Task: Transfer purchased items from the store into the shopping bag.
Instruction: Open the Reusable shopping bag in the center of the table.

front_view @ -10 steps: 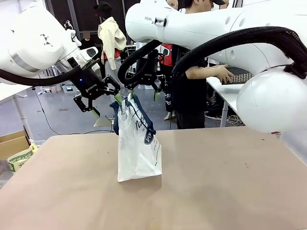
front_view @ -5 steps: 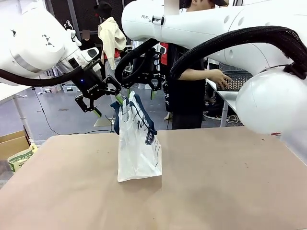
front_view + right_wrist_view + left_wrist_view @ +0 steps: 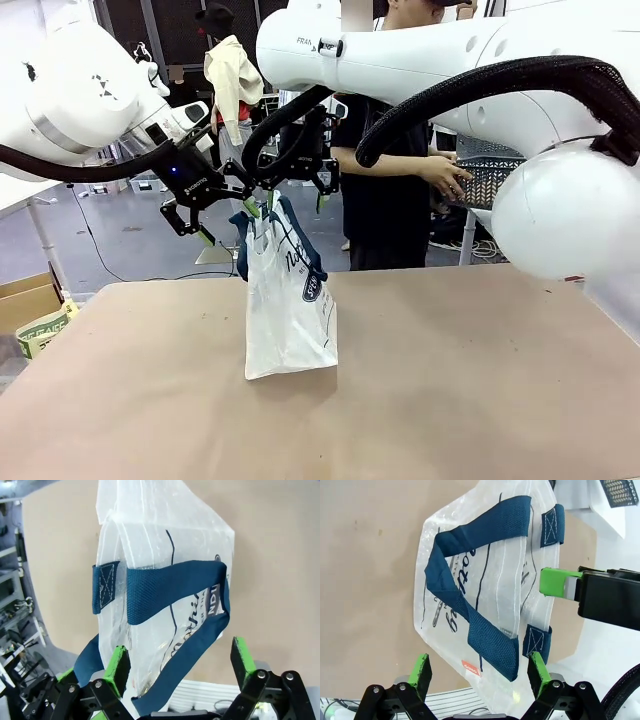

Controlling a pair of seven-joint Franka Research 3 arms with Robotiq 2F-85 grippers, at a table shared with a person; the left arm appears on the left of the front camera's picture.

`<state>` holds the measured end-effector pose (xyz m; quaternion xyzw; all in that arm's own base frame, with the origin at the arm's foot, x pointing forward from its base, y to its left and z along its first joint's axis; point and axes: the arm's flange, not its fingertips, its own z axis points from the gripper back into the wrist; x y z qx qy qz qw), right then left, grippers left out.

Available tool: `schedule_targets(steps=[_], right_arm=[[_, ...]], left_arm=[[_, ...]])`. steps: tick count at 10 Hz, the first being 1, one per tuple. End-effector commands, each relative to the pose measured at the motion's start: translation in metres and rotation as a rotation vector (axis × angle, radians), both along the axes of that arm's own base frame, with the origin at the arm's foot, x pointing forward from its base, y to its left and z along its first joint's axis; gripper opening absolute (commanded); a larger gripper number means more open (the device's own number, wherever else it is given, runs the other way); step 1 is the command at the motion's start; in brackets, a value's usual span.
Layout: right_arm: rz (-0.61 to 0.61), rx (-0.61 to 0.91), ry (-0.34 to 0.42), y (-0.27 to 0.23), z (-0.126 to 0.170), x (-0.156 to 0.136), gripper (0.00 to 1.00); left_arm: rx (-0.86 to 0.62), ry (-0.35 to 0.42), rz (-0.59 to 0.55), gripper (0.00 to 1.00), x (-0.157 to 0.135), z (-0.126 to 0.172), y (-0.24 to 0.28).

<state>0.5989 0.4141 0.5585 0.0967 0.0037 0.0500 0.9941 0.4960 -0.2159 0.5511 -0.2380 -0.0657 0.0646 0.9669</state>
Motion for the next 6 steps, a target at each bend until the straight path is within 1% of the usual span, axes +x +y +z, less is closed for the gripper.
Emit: schedule_targets(steps=[1,3,4,6], right_arm=[[0.024,0.028,0.042,-0.010,-0.009,-0.007,1.00],[0.028,0.028,0.060,-0.013,-0.015,-0.010,1.00],[0.032,0.027,0.063,-0.014,-0.019,-0.011,1.00],[0.033,0.019,0.068,-0.016,-0.023,-0.012,1.00]], left_arm=[[-0.028,0.010,-0.022,1.00,0.010,0.001,0.000],[-0.048,0.026,-0.024,1.00,0.017,-0.008,0.001],[-0.052,0.047,-0.034,1.00,0.022,-0.014,-0.002],[-0.052,0.063,-0.028,1.00,0.025,-0.021,-0.001]])
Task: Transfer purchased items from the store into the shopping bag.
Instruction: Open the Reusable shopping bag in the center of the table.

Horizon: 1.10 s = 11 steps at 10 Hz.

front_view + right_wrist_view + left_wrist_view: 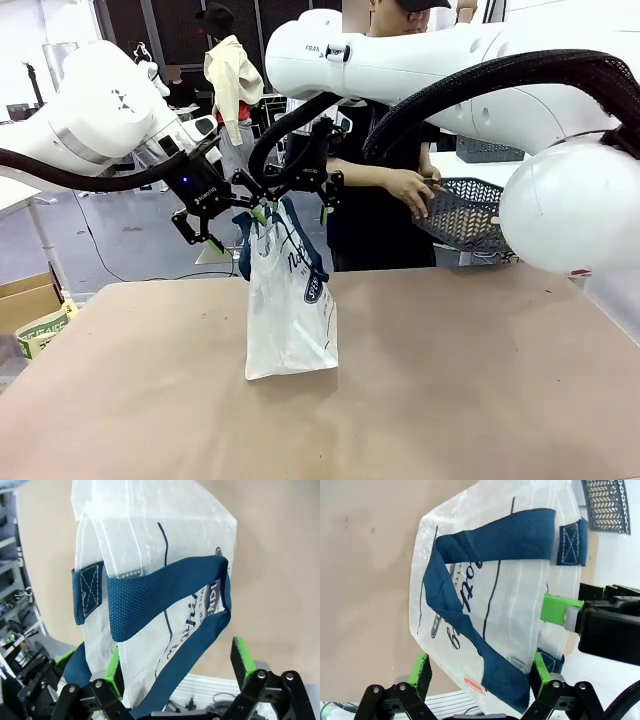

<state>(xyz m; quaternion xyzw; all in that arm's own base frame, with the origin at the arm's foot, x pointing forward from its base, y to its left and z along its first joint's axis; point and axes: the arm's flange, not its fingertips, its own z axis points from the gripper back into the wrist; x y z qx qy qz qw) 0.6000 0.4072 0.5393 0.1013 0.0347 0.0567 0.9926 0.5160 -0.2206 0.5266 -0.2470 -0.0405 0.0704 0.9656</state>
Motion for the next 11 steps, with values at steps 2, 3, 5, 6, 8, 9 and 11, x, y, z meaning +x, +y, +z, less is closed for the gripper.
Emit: schedule_targets(steps=[2,3,5,6,8,9,11], right_arm=[[0.000,0.000,0.000,0.000,0.000,0.000,1.00],[0.000,0.000,0.000,0.000,0.000,0.000,1.00],[0.014,0.007,-0.008,-0.002,-0.006,-0.002,0.81],[0.019,0.030,-0.003,-0.004,-0.007,-0.005,0.62],[0.021,0.041,0.008,-0.007,-0.011,-0.011,0.23],[0.019,0.041,0.009,-0.009,-0.014,-0.013,0.04],[0.024,0.050,0.005,-0.013,-0.018,-0.022,0.00]], left_arm=[[-0.004,0.008,-0.002,1.00,0.006,0.000,0.004],[-0.001,0.006,0.000,1.00,0.002,-0.003,0.000],[0.000,0.008,0.001,0.82,0.002,-0.004,0.000],[0.006,0.008,0.002,0.63,-0.001,-0.004,-0.001],[-0.003,0.013,0.003,0.24,-0.004,-0.006,-0.001],[-0.009,0.020,0.001,0.05,-0.006,-0.007,-0.002],[-0.014,0.034,-0.008,0.00,-0.010,-0.010,-0.004]])
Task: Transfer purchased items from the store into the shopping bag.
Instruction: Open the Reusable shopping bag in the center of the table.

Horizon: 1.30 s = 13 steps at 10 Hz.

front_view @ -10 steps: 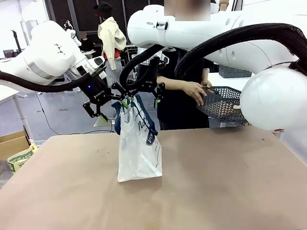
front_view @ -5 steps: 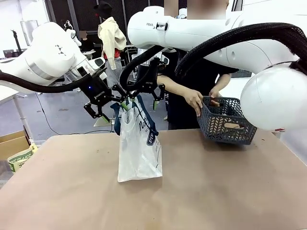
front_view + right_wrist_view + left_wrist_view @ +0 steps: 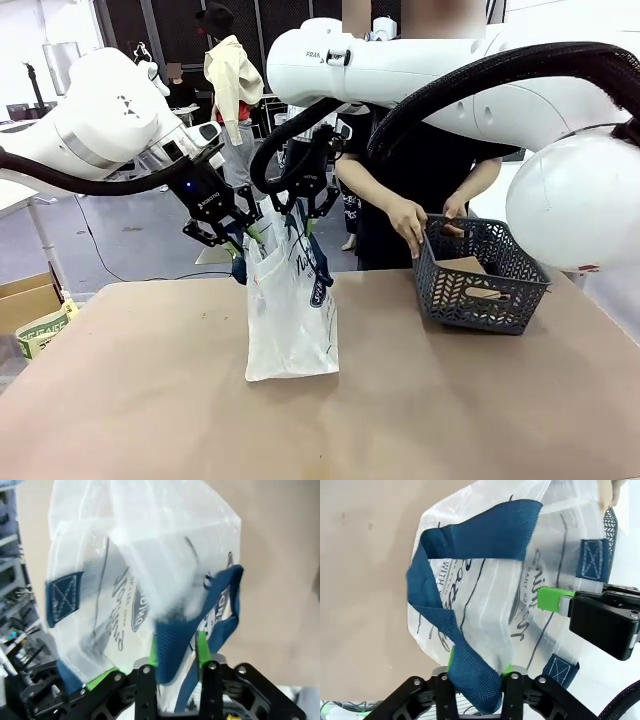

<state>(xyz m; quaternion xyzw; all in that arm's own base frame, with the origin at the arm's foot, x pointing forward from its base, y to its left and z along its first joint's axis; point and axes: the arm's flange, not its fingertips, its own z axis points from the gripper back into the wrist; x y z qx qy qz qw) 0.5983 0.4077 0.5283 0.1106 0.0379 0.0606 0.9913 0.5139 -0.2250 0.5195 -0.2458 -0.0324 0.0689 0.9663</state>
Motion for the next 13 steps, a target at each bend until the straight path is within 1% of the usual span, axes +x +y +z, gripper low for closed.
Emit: schedule_targets(steps=[1,4,6,7,9,10,13], right_arm=[[0.021,0.025,-0.010,-0.016,-0.006,-0.028,0.00],[0.015,-0.048,0.000,-0.044,-0.001,-0.062,0.00],[0.047,-0.079,0.005,-0.063,0.000,-0.083,0.00],[0.091,-0.107,0.008,-0.076,0.001,-0.089,0.00],[0.149,-0.099,-0.043,-0.097,0.004,-0.093,0.00],[0.166,-0.096,-0.063,-0.103,0.006,-0.095,0.00],[0.196,-0.115,-0.076,-0.120,0.016,-0.099,0.00]], left_arm=[[-0.016,0.022,-0.005,0.00,-0.011,-0.003,0.001],[0.035,0.063,0.009,0.00,-0.022,0.000,0.011],[0.062,0.075,0.002,0.00,-0.033,0.004,0.021],[0.096,0.083,-0.007,0.00,-0.035,0.006,0.026],[0.163,0.105,0.009,0.00,-0.040,0.004,0.031],[0.170,0.106,0.010,0.00,-0.041,0.002,0.031],[0.207,0.126,-0.021,0.00,-0.041,-0.001,0.035]])
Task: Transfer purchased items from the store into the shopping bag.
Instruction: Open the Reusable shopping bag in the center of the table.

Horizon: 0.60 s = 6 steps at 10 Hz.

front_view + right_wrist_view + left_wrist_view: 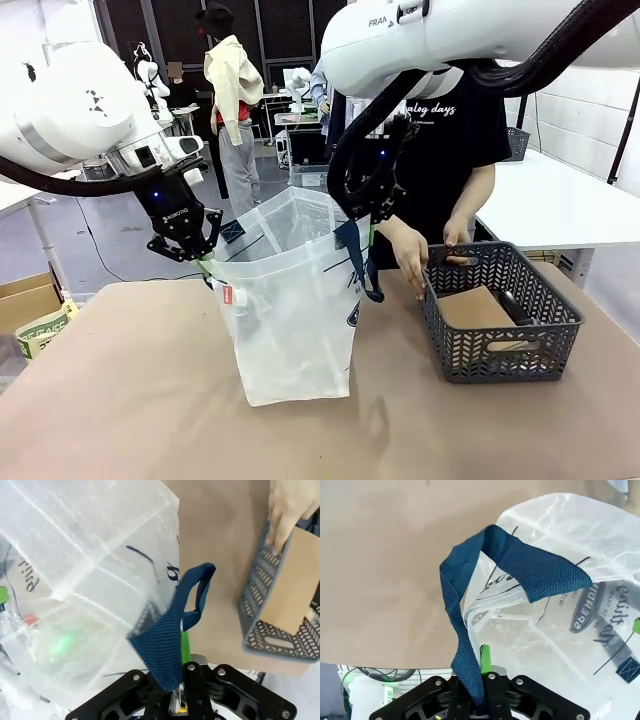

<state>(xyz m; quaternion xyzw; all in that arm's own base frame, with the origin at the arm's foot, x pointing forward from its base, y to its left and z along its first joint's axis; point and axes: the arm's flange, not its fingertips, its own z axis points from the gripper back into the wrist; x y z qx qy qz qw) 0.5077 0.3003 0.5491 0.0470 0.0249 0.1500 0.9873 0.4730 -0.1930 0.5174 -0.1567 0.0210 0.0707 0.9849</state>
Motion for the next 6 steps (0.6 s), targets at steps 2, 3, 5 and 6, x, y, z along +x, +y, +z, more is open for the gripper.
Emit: schedule_targets(steps=[2,3,5,6], right_arm=[[-0.010,-0.001,-0.018,-0.022,-0.003,-0.007,0.00],[-0.029,-0.007,-0.005,-0.024,-0.003,-0.006,0.00],[-0.028,-0.012,-0.010,-0.029,-0.004,-0.009,0.00],[0.012,-0.016,-0.023,-0.031,-0.005,-0.008,0.00]], left_arm=[[0.058,-0.016,-0.025,0.00,0.004,0.003,0.003],[0.108,-0.063,-0.084,0.00,0.009,0.002,0.004],[0.123,-0.073,-0.146,0.00,0.016,0.000,0.006],[0.108,-0.057,-0.187,0.00,0.018,-0.002,0.006]])
